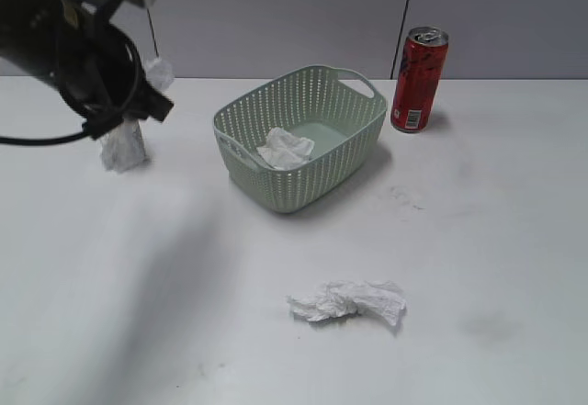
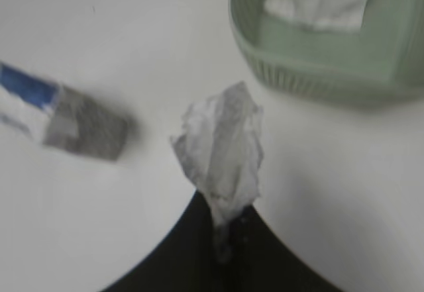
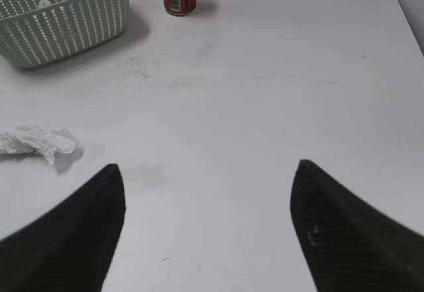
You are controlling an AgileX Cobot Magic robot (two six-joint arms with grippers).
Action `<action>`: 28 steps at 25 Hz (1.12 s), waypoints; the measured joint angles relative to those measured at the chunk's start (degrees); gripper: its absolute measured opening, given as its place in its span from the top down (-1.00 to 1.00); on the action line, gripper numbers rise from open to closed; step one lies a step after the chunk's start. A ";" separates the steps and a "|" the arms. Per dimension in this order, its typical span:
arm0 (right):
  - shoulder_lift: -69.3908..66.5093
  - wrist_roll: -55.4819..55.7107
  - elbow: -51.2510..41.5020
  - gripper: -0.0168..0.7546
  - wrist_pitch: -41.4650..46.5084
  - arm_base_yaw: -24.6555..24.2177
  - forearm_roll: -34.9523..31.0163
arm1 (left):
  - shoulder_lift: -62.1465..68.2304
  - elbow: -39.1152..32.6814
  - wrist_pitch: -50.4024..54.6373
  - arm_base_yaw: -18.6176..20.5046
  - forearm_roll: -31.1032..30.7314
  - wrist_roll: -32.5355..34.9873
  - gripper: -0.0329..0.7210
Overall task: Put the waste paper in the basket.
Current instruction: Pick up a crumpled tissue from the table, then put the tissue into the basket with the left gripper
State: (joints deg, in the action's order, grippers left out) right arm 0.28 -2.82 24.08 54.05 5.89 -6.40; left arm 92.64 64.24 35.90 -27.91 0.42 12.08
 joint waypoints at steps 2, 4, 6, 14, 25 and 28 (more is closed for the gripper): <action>0.00 0.00 0.00 -0.57 0.00 0.00 0.00 | -2.00 0.53 -6.08 0.00 0.05 0.00 0.90; 0.00 0.00 0.00 -0.57 0.00 0.00 0.00 | -3.13 1.20 -13.75 0.00 0.05 0.00 0.90; 0.00 0.00 0.00 -0.57 0.00 0.00 0.00 | -3.20 1.87 -20.73 0.00 0.49 0.00 0.90; 0.00 0.00 0.00 -0.57 0.00 0.00 0.00 | 1.44 2.17 -47.06 -5.01 2.00 0.00 0.90; 0.00 0.00 0.00 -0.57 0.00 0.00 0.05 | 16.81 2.17 -65.84 -7.55 1.05 0.00 0.86; 0.00 0.00 0.00 -0.57 0.00 0.00 0.10 | 18.67 2.17 -64.24 -7.55 1.05 0.00 0.68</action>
State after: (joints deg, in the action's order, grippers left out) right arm 0.28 -2.82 24.08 54.05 5.89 -6.29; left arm 111.32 66.41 -28.34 -35.46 1.47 12.08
